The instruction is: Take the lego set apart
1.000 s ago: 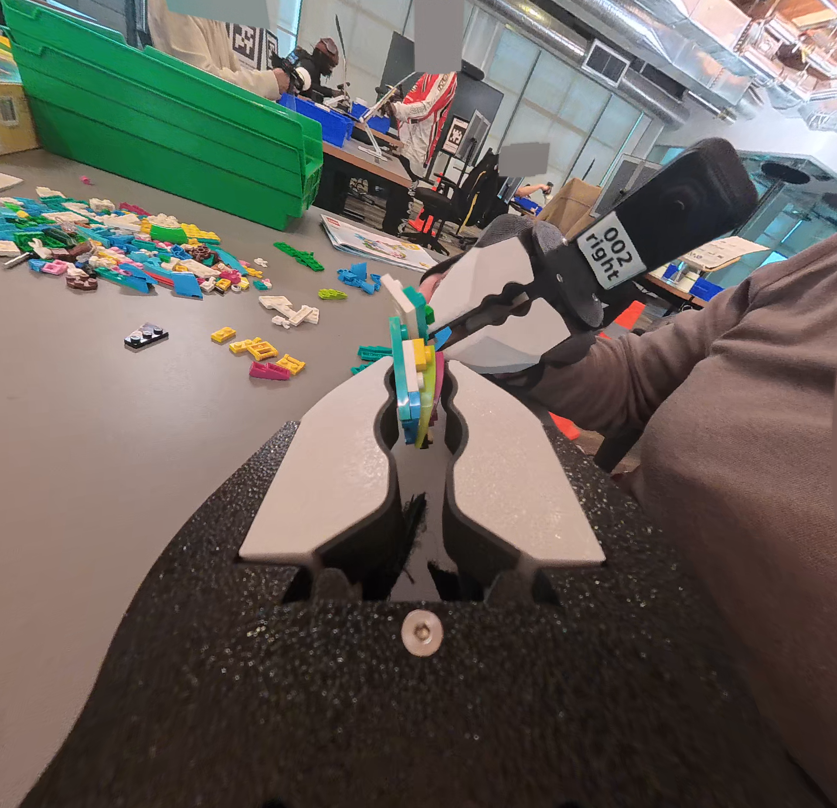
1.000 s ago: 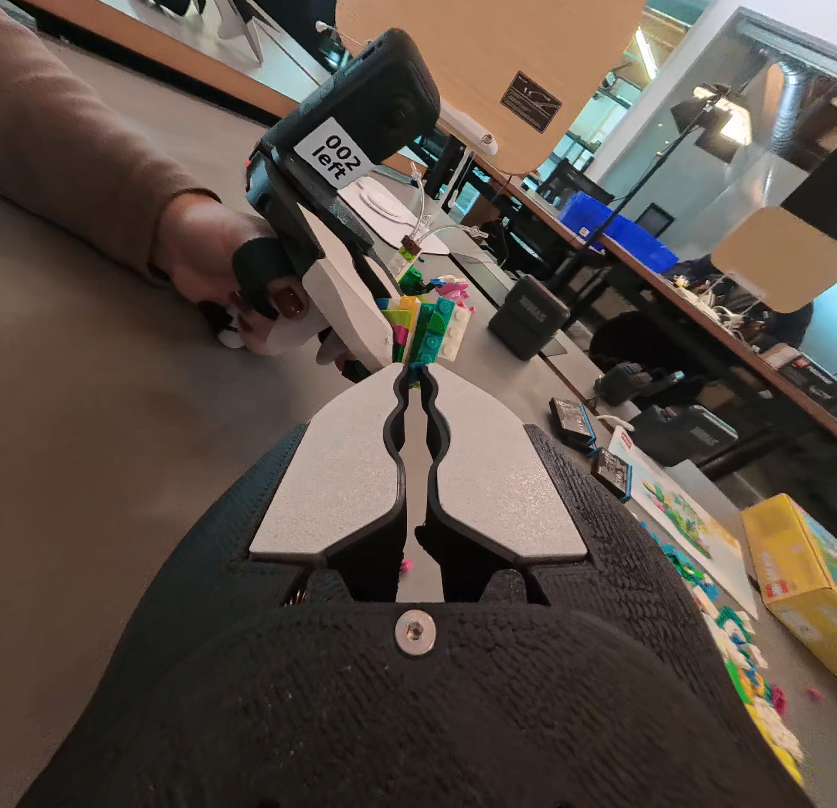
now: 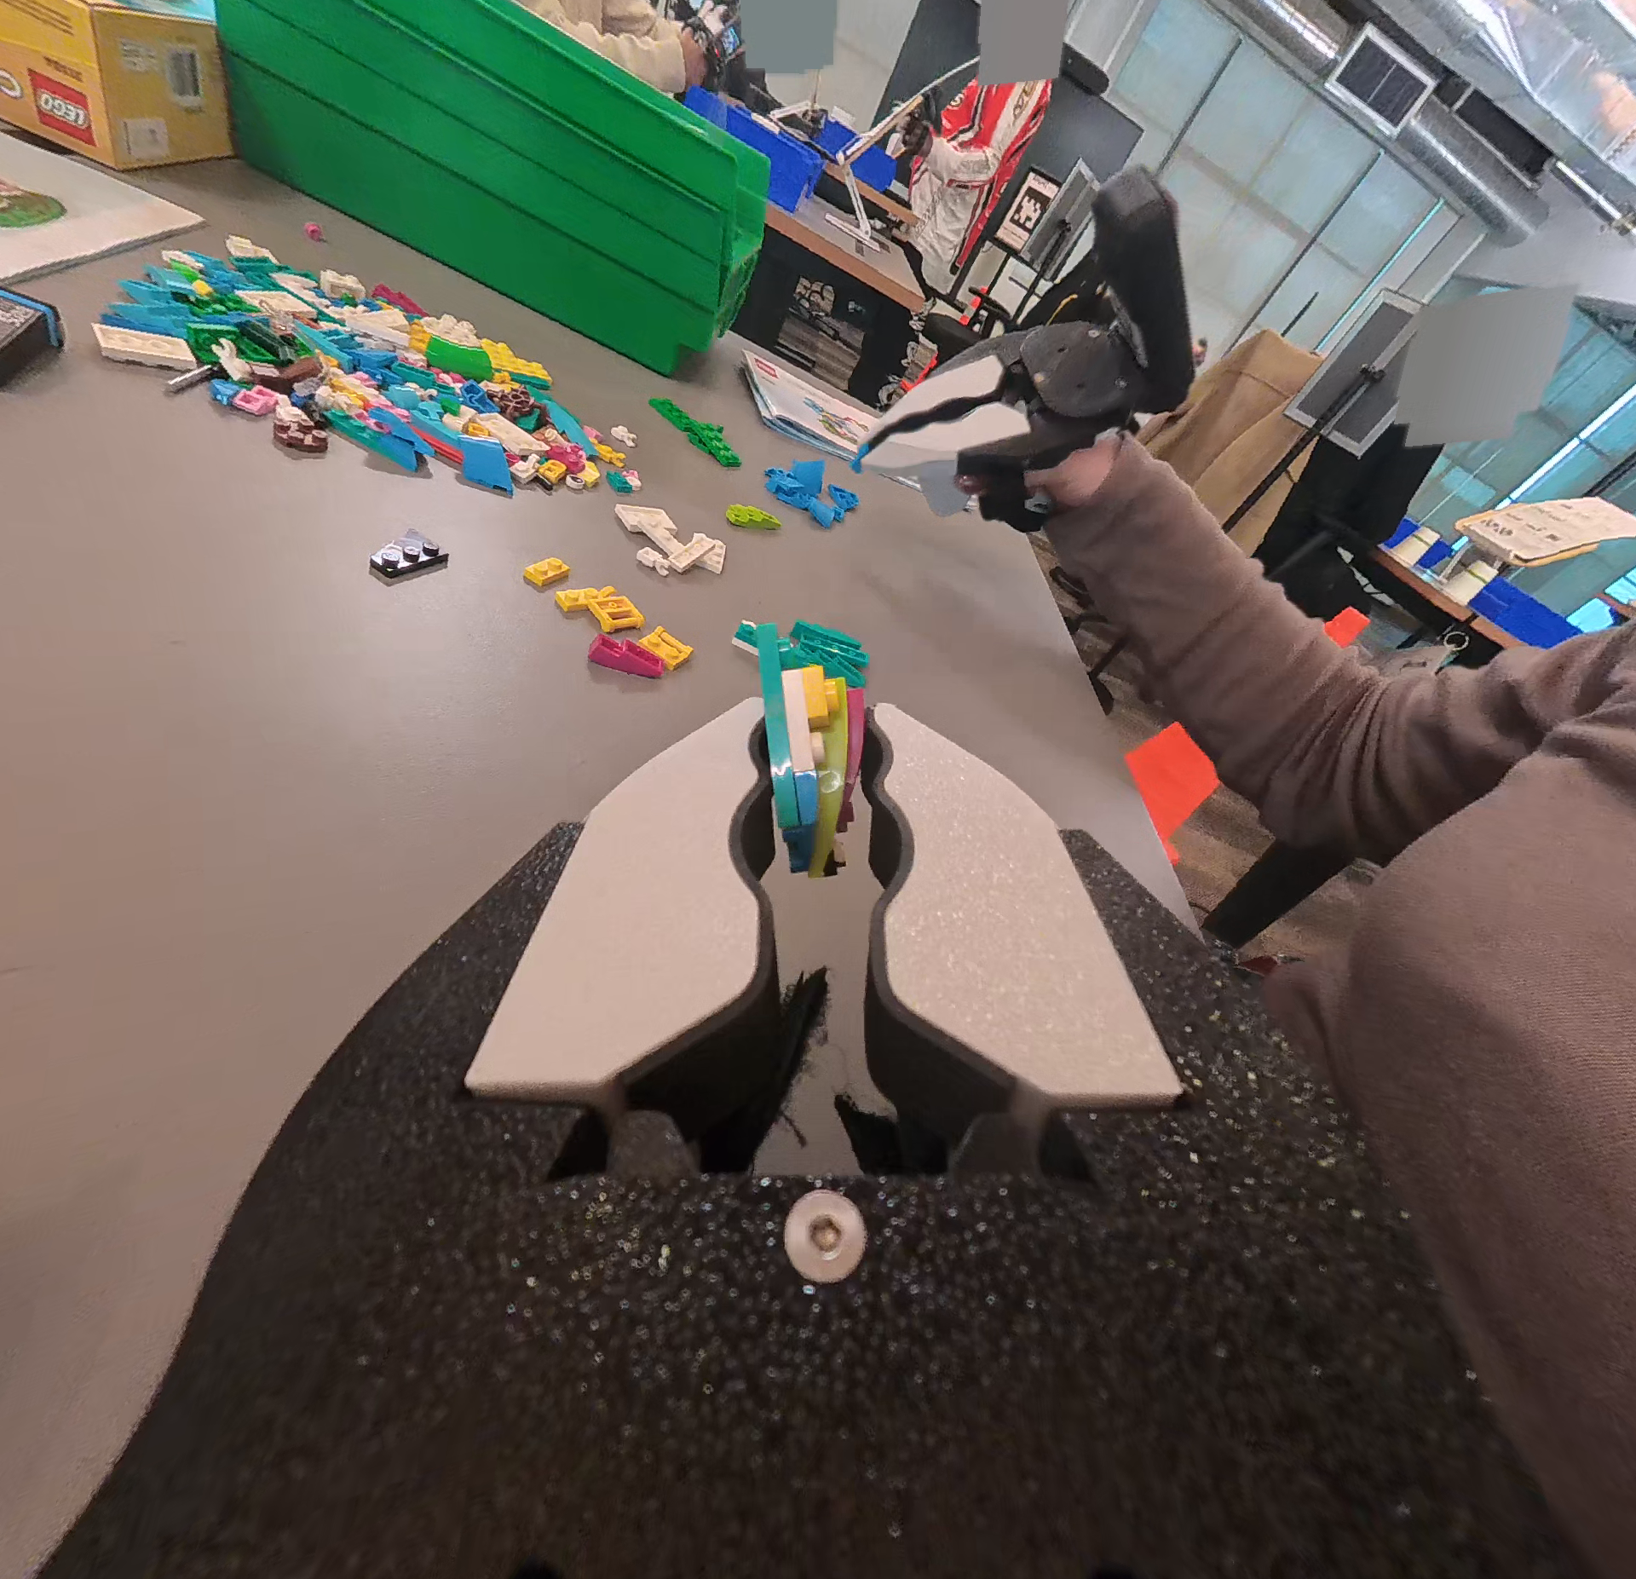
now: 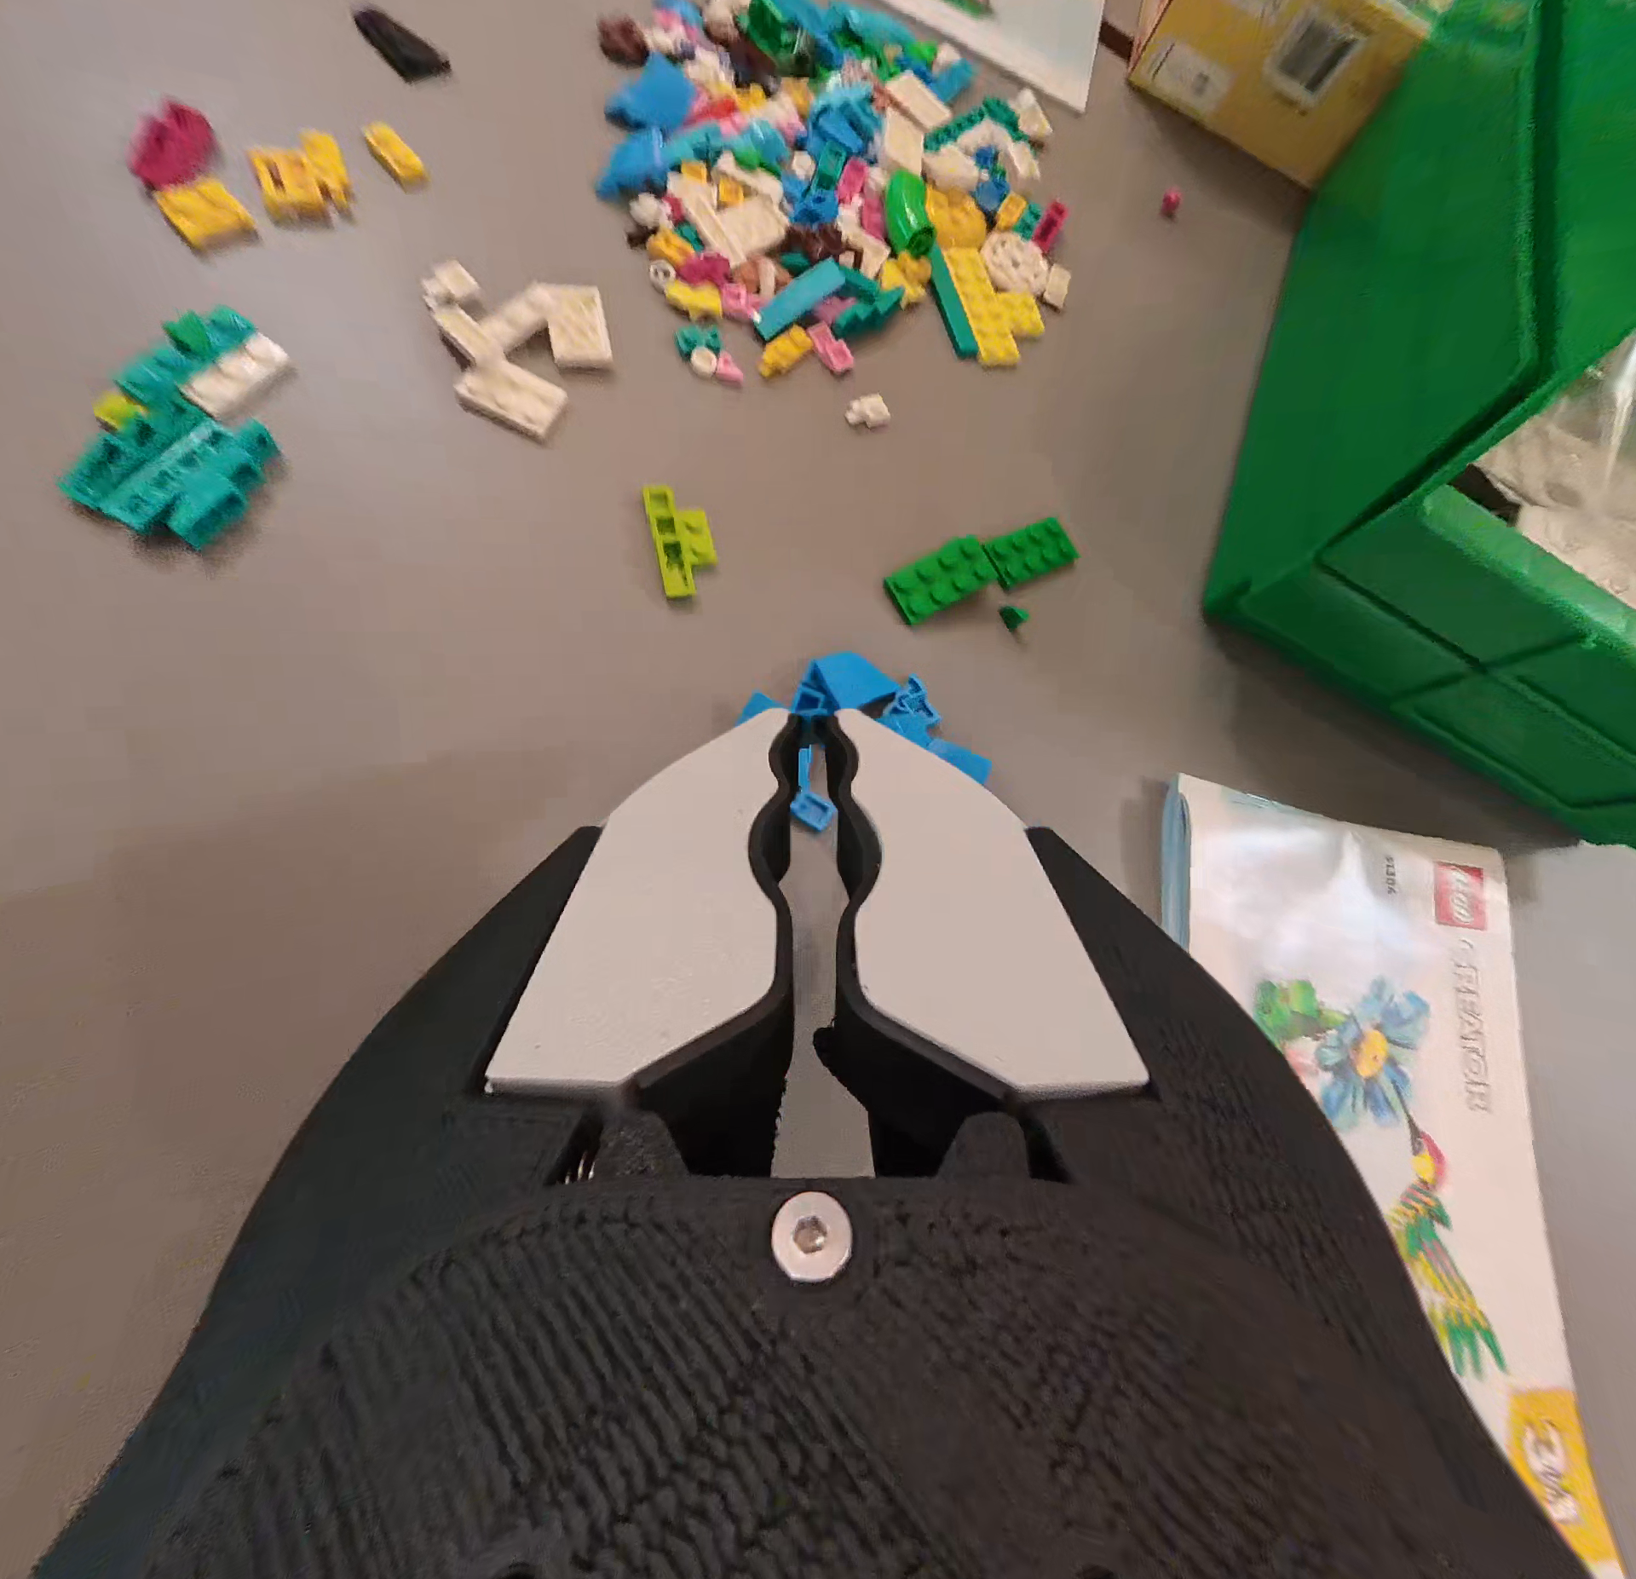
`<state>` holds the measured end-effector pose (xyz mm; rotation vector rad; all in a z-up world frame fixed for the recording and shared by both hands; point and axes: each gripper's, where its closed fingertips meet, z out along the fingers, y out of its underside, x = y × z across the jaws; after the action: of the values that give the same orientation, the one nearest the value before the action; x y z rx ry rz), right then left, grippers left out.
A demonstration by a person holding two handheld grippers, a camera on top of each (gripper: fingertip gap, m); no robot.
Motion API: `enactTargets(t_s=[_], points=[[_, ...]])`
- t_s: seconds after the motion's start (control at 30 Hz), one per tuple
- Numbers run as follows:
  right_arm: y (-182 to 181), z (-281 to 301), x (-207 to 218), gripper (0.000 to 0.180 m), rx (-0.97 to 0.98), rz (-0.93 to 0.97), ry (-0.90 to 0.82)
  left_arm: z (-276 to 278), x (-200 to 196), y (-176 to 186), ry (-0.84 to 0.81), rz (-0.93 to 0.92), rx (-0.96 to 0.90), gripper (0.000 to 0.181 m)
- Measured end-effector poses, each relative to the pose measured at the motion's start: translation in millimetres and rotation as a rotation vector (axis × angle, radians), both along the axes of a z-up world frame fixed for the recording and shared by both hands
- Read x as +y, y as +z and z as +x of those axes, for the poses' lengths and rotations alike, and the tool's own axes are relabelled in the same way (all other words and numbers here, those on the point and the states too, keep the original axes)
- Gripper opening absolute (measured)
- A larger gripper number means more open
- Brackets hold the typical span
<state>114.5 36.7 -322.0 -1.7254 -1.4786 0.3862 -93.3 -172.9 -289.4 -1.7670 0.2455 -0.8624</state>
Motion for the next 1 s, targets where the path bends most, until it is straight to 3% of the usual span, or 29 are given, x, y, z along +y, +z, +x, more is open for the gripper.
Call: enactTargets(t_s=[0.07,0.23,0.37,0.43,0.57,0.7,0.87,1.0], points=[[-7.7,0.8,0.6,0.009,-0.043,0.015,0.022,-0.6,0.6,-1.4,0.004,-0.013,-0.003,0.016],[-6.5,-5.4,-8.1,0.041,-0.08,0.087,0.068,-6.1,3.8,-6.3,0.054,-0.051,0.003,0.016],[15.3,-51.7,-83.0,0.038,0.08,-0.023,0.227,-13.1,4.9,-25.3,0.088,-0.129,0.193,0.016],[0.9,-71.1,-110.5,0.038,0.042,-0.093,0.228,-18.1,5.2,-31.8,0.097,-0.148,0.345,0.017],[-22.7,-89.3,-120.0,0.042,0.007,-0.187,0.078,-34.8,1.9,-39.8,0.125,-0.16,0.697,0.017],[-31.9,-91.5,-119.8,0.041,-0.054,-0.205,0.034,-33.3,-9.5,-51.8,0.064,-0.224,0.888,0.027],[-37.3,-89.0,-119.3,0.023,-0.122,-0.202,0.043,-37.4,-10.7,-60.6,0.063,-0.24,0.981,0.038],[-35.8,-81.8,-114.8,0.02,-0.176,-0.152,0.048,-36.6,-10.8,-61.7,0.055,-0.252,0.96,0.048]])
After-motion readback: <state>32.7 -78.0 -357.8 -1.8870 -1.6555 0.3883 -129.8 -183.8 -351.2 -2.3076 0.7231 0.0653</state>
